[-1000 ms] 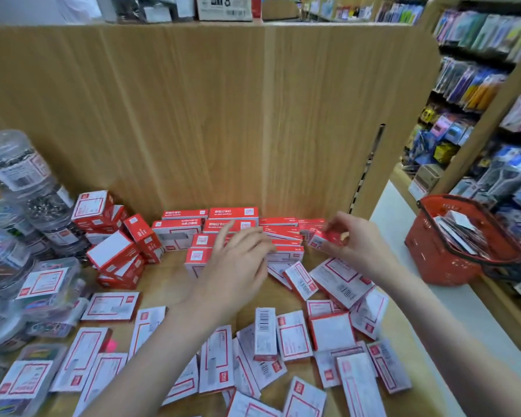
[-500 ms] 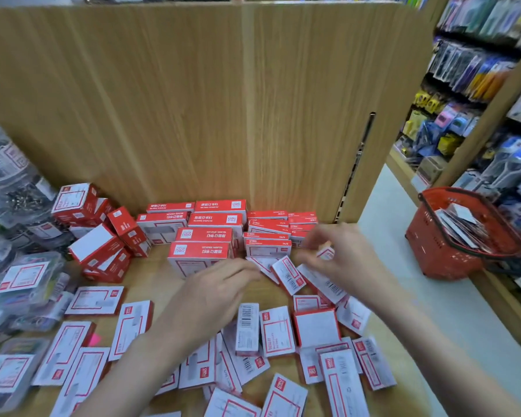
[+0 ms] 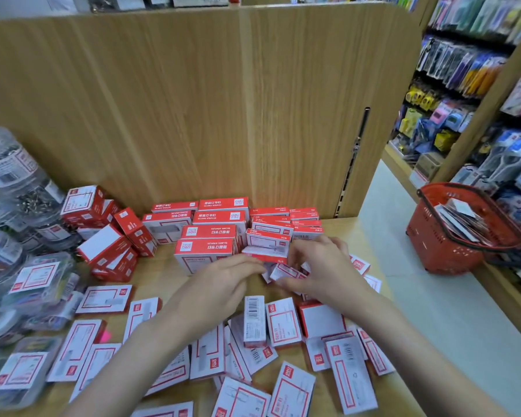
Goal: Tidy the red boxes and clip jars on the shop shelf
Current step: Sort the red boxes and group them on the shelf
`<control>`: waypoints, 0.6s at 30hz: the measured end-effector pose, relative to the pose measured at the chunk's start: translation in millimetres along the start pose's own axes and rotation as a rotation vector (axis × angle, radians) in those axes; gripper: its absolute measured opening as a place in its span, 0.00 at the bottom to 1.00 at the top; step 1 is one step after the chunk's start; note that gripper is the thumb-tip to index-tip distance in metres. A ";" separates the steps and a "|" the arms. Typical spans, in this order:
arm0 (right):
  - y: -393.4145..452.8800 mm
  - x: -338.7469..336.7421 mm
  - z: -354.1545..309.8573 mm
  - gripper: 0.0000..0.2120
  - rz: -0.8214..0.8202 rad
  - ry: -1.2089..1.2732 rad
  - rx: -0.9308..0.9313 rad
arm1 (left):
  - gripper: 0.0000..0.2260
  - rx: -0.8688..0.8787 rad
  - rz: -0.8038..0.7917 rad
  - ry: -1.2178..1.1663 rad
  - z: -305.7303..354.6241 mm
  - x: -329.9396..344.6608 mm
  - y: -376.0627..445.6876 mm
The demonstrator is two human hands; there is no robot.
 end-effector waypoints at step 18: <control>10.7 7.3 -3.4 0.21 0.108 0.083 0.190 | 0.23 0.226 -0.008 0.627 7.3 -5.4 39.6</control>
Point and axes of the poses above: each hand's wrist, its own y-axis towards the middle knuckle, its own x-axis out of the palm, z = x × y, the point moved 5 cm from there along y, towards the middle knuckle
